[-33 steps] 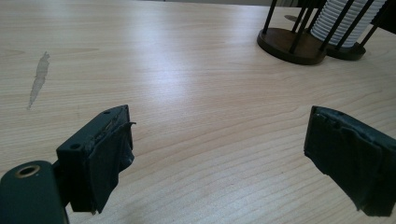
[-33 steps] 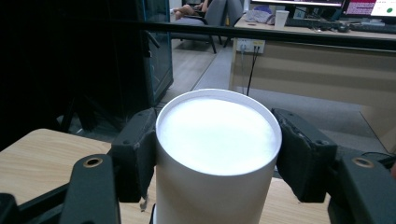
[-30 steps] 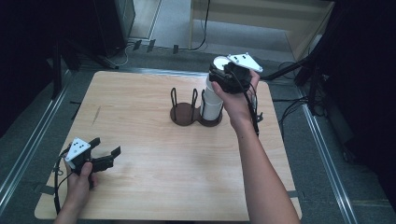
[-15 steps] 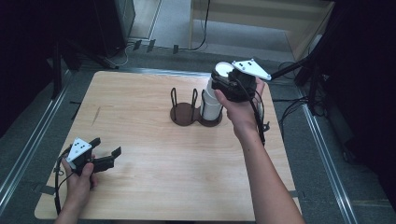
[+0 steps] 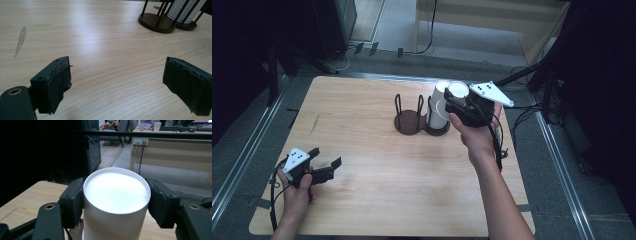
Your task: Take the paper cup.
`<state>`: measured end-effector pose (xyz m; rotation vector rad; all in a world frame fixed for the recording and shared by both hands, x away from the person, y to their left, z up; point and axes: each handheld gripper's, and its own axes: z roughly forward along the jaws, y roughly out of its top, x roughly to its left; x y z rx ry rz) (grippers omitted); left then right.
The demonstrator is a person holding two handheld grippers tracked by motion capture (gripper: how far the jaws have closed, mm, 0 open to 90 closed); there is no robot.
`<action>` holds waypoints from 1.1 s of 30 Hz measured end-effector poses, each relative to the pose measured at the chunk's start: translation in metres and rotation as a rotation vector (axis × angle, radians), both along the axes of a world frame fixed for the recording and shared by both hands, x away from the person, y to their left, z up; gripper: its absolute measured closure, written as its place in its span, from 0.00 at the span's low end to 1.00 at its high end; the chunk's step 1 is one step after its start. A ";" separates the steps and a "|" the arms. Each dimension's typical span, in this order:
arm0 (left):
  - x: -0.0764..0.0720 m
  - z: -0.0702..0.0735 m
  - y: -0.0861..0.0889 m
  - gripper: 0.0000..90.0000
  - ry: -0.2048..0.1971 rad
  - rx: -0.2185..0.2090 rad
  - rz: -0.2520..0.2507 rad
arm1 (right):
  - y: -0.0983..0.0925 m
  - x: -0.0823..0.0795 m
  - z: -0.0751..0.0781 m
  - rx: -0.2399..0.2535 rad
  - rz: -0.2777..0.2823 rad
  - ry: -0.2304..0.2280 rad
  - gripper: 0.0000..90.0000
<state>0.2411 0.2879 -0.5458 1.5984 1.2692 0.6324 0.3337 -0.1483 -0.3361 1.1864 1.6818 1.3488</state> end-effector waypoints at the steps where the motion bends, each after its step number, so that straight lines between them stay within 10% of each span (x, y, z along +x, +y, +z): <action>1: 0.000 0.000 0.000 0.09 0.001 -0.002 0.000 | 0.000 -0.002 -0.002 -0.013 0.001 -0.003 0.39; 33: -0.001 0.004 -0.007 0.10 0.016 0.066 -0.022 | -0.001 -0.066 -0.094 -0.071 0.007 0.067 0.39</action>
